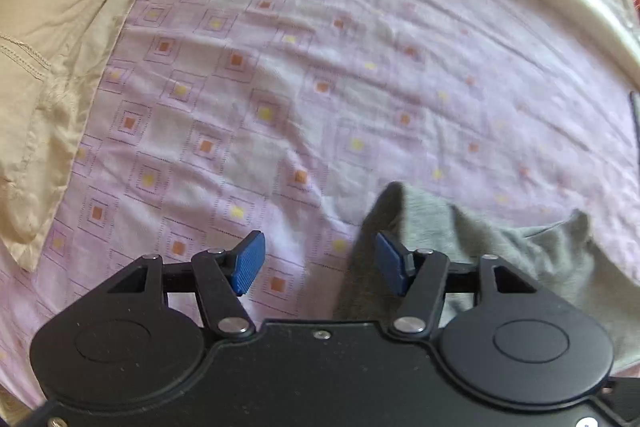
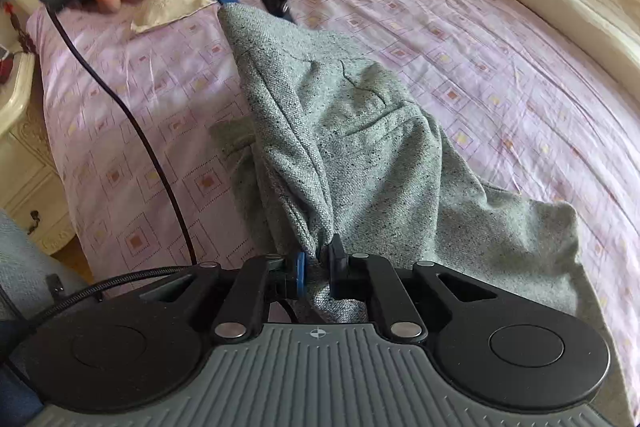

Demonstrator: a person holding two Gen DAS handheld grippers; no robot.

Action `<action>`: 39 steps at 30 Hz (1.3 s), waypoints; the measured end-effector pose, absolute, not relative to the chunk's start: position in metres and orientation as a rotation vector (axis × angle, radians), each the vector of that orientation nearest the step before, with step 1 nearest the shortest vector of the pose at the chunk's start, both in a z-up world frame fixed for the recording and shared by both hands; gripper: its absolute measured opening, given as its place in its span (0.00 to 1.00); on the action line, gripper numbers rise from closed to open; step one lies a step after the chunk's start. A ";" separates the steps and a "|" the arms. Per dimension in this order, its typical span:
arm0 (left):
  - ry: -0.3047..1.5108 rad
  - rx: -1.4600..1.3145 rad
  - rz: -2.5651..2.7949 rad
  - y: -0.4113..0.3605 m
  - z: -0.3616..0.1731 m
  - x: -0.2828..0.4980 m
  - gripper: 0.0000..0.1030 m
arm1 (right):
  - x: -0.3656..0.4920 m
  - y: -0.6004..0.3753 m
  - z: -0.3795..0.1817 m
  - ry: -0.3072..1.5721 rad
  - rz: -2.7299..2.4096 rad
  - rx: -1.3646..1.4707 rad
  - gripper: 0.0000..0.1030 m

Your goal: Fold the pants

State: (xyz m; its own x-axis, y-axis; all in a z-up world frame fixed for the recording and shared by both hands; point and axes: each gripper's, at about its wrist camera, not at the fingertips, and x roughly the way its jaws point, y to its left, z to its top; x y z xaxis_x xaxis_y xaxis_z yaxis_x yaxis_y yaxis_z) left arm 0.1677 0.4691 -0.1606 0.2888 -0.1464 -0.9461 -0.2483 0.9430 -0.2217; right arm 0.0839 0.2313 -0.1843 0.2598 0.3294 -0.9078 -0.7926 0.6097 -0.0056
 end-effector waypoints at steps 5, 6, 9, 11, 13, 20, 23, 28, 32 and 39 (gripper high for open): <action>1.317 -0.282 -0.004 0.435 -0.161 0.162 0.69 | 0.070 0.238 -0.197 1.045 0.819 -0.578 0.10; 1.351 -0.253 -0.022 0.427 -0.168 0.162 0.70 | 0.064 0.238 -0.196 1.051 0.819 -0.580 0.10; 1.447 -0.104 -0.031 0.400 -0.193 0.159 0.67 | 0.056 0.240 -0.202 1.062 0.812 -0.591 0.10; 1.441 -0.021 -0.040 0.387 -0.203 0.155 0.54 | 0.052 0.243 -0.206 1.067 0.798 -0.593 0.11; 1.444 -0.007 -0.033 0.381 -0.209 0.154 0.49 | 0.049 0.246 -0.209 1.066 0.775 -0.597 0.14; 1.376 0.093 0.104 0.373 -0.205 0.169 0.45 | 0.028 0.234 -0.193 1.062 0.774 -0.528 0.20; 1.352 0.183 0.216 0.379 -0.204 0.176 0.43 | 0.030 0.207 -0.182 1.099 0.677 -0.407 0.19; 1.320 0.043 0.249 0.396 -0.182 0.174 0.42 | 0.035 0.147 -0.174 1.078 0.390 -0.208 0.19; 1.257 0.038 0.147 0.372 -0.167 0.160 0.43 | 0.048 0.108 -0.188 1.118 0.163 -0.083 0.19; 1.271 0.081 -0.139 0.311 -0.175 0.144 0.43 | 0.043 0.085 -0.219 1.314 0.140 -0.016 0.19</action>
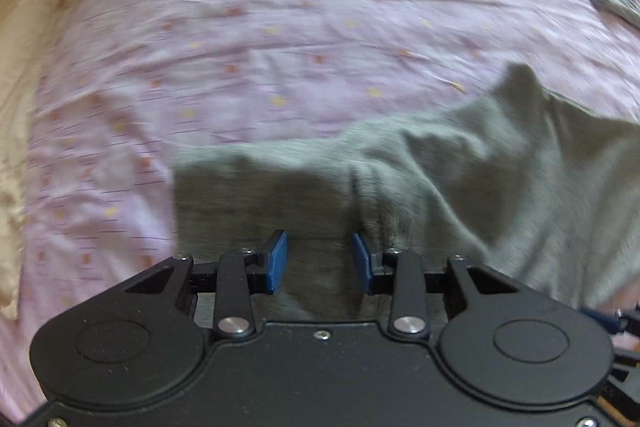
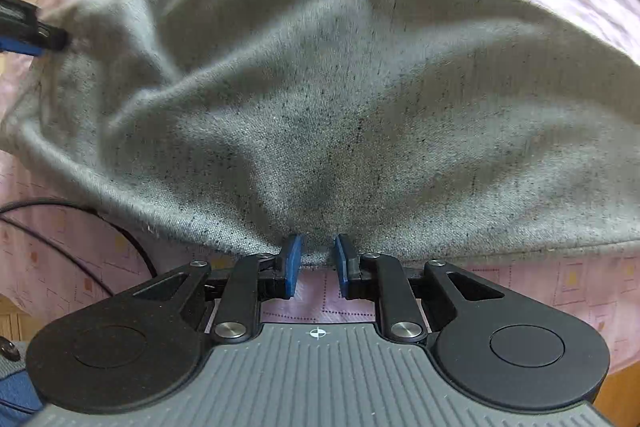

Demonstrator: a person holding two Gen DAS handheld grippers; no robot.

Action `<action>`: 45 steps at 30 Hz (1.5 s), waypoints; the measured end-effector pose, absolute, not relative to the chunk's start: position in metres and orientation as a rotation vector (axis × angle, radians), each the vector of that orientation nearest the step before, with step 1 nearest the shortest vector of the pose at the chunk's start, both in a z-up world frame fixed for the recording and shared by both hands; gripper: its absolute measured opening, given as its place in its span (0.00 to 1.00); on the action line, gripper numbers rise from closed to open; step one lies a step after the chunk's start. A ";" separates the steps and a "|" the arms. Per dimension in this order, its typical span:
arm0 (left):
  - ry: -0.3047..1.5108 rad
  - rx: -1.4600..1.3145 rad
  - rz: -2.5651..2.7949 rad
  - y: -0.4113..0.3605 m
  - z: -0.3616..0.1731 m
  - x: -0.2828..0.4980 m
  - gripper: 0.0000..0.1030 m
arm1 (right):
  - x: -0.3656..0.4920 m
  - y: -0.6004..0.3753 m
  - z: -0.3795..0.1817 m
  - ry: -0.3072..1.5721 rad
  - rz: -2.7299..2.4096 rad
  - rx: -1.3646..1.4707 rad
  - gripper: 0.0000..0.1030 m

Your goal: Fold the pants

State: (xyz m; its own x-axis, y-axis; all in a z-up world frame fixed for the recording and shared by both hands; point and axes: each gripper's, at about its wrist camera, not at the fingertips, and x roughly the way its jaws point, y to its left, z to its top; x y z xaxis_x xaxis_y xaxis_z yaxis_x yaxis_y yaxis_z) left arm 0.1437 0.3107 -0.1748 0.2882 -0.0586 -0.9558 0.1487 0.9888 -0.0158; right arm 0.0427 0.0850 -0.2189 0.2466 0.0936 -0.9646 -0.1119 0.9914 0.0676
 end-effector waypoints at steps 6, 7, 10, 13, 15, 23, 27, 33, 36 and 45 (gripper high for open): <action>1.305 0.087 -0.066 0.312 -0.201 0.173 0.44 | 0.057 0.071 -0.182 1.159 0.153 0.059 0.19; 1.318 0.061 -0.055 0.315 -0.204 0.182 0.44 | 0.064 0.069 -0.177 1.134 0.158 0.059 0.19; 1.339 0.019 -0.035 0.320 -0.206 0.196 0.44 | 0.092 0.067 -0.165 1.075 0.181 0.034 0.19; 1.351 0.017 -0.031 0.320 -0.206 0.203 0.44 | 0.123 0.065 -0.158 1.048 0.215 0.012 0.19; 1.345 -0.004 -0.034 0.323 -0.201 0.202 0.44 | 0.144 0.067 -0.156 1.039 0.243 -0.002 0.19; 1.270 -0.041 -0.064 0.345 -0.168 0.162 0.48 | 0.216 0.085 -0.171 1.072 0.382 -0.107 0.20; 1.365 0.019 -0.052 0.353 -0.194 0.144 0.52 | 0.236 0.094 -0.186 1.095 0.435 -0.139 0.20; 1.387 -0.028 -0.003 0.366 -0.202 0.138 0.56 | 0.243 0.096 -0.213 1.253 0.488 -0.117 0.20; 1.332 -0.033 0.017 0.364 -0.192 0.145 0.56 | 0.238 0.094 -0.209 1.260 0.511 -0.084 0.20; 1.248 -0.060 0.075 0.373 -0.178 0.177 0.52 | 0.271 0.077 -0.186 1.138 0.361 0.074 0.01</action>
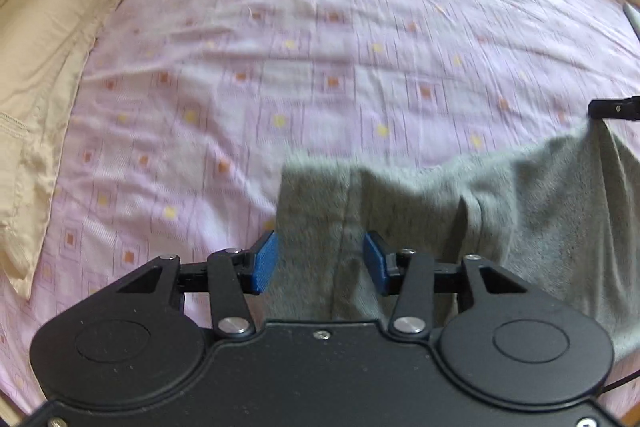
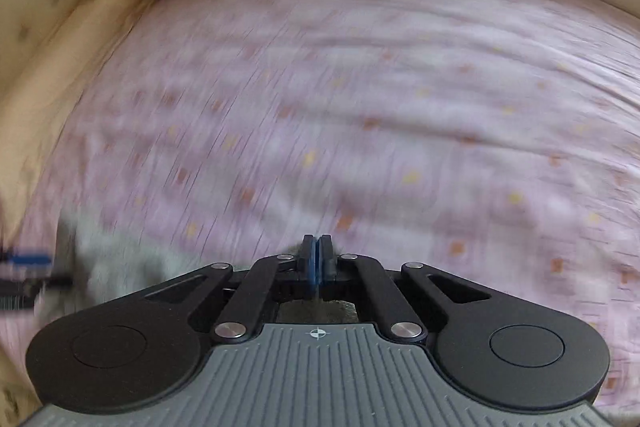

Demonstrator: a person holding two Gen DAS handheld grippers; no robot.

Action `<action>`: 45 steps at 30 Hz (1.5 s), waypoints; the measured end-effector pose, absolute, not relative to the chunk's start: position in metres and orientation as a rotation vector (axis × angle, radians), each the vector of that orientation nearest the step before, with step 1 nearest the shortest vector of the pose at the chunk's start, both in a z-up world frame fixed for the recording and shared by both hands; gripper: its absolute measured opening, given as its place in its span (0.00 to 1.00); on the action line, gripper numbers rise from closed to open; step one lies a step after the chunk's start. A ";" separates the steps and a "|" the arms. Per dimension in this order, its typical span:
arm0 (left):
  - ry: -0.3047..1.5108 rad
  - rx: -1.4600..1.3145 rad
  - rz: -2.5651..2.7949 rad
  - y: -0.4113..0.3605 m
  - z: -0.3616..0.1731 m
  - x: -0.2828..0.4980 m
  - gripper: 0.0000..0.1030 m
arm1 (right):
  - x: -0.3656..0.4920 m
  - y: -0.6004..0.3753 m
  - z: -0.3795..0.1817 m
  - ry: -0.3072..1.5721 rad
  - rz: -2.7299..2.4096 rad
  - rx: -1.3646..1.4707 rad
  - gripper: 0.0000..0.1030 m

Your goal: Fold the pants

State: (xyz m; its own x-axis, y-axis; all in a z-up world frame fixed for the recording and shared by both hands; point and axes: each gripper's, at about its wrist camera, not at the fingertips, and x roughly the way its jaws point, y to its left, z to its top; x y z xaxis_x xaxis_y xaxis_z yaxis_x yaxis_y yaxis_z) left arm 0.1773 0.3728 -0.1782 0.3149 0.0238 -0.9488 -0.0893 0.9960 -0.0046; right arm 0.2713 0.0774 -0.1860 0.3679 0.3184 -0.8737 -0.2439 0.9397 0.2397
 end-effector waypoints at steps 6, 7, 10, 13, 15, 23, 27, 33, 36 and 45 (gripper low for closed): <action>1.254 -0.014 0.082 0.374 -0.190 0.199 0.57 | 0.280 0.084 -0.213 1.181 0.326 0.007 0.01; 1.268 0.000 0.087 0.375 -0.197 0.202 0.58 | 0.280 0.083 -0.217 1.186 0.317 0.011 0.01; 1.316 -0.008 0.122 0.382 -0.213 0.211 0.62 | 0.286 0.081 -0.228 1.195 0.293 -0.010 0.01; 1.329 0.017 0.130 0.379 -0.212 0.215 0.63 | 0.293 0.079 -0.231 1.201 0.251 -0.030 0.00; 1.329 0.039 0.128 0.376 -0.205 0.213 0.58 | 0.295 0.080 -0.227 1.198 0.238 -0.055 0.00; 1.230 0.009 0.050 0.360 -0.160 0.172 0.54 | 0.221 0.071 -0.171 1.061 0.326 -0.036 0.04; 1.277 0.103 -0.013 0.345 -0.175 0.147 0.55 | 0.161 0.069 -0.180 1.139 0.349 0.007 0.04; 1.364 0.227 -0.008 0.339 -0.208 0.123 0.60 | 0.082 0.062 -0.222 1.364 0.281 0.006 0.04; 1.371 0.199 0.013 0.341 -0.199 0.121 0.56 | 0.062 0.053 -0.220 1.371 0.260 0.063 0.05; 1.204 0.125 -0.121 0.286 -0.153 0.140 0.54 | 0.087 0.010 -0.178 1.184 0.092 0.131 0.05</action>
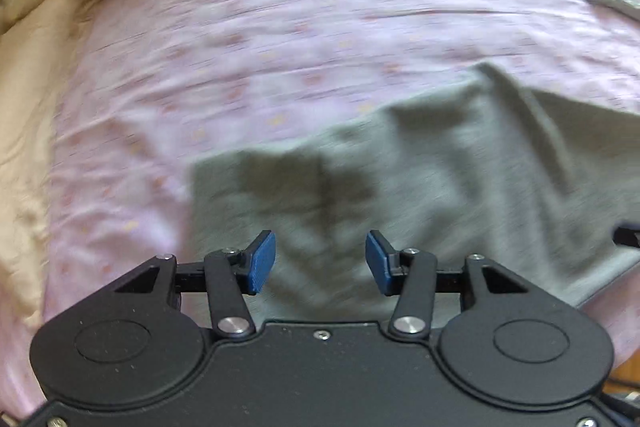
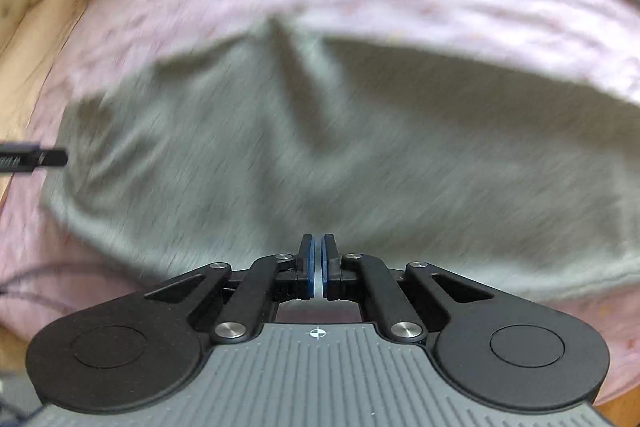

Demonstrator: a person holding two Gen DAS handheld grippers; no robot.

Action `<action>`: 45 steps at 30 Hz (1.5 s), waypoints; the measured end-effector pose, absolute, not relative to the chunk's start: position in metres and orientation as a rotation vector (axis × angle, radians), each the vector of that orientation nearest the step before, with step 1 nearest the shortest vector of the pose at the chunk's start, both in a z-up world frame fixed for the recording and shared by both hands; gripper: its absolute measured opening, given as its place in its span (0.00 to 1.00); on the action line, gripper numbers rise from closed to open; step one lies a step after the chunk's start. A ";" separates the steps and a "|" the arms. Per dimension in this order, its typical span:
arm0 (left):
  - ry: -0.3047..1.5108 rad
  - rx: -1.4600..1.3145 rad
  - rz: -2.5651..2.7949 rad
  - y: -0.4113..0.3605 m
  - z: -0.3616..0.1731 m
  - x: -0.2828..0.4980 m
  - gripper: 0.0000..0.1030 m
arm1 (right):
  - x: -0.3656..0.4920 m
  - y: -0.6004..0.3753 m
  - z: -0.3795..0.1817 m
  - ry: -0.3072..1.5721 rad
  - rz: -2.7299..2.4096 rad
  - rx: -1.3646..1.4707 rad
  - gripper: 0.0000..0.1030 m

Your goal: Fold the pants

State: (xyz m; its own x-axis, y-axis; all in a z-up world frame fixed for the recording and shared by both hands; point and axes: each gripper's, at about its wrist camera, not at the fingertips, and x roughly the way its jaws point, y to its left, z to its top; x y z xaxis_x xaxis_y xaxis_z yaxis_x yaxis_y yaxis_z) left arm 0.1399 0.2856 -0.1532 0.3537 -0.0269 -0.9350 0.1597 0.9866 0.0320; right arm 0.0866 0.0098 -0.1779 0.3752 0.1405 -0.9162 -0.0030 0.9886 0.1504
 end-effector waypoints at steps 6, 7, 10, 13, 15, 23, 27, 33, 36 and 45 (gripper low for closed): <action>1.267 0.049 -0.131 0.237 -0.176 0.152 0.54 | 0.113 -0.028 -0.168 1.074 0.096 0.009 0.14; 1.285 0.048 -0.111 0.231 -0.181 0.152 0.54 | 0.117 -0.032 -0.167 1.056 0.121 -0.035 0.20; 1.373 0.042 -0.025 0.223 -0.204 0.154 0.54 | 0.132 -0.043 -0.170 1.015 0.213 -0.175 0.25; 1.391 0.045 0.010 0.219 -0.215 0.155 0.56 | 0.153 -0.049 -0.177 1.004 0.337 -0.307 0.25; 1.398 0.064 0.027 0.214 -0.215 0.156 0.57 | 0.168 -0.049 -0.185 1.005 0.426 -0.406 0.25; 1.409 0.041 0.083 0.212 -0.216 0.159 0.58 | 0.186 -0.049 -0.209 1.066 0.684 -0.604 0.22; 1.412 0.037 0.129 0.209 -0.215 0.159 0.59 | 0.156 -0.051 -0.206 1.018 0.784 -0.647 0.04; 1.399 0.004 0.182 0.201 -0.202 0.161 0.55 | 0.157 -0.059 -0.212 1.041 0.776 -0.607 0.04; 1.348 -0.004 0.142 0.187 -0.184 0.166 0.55 | 0.187 -0.071 -0.216 1.075 0.671 -0.481 0.04; 1.273 0.002 -0.011 0.137 -0.179 0.227 0.55 | 0.200 -0.082 -0.195 1.037 0.498 -0.301 0.05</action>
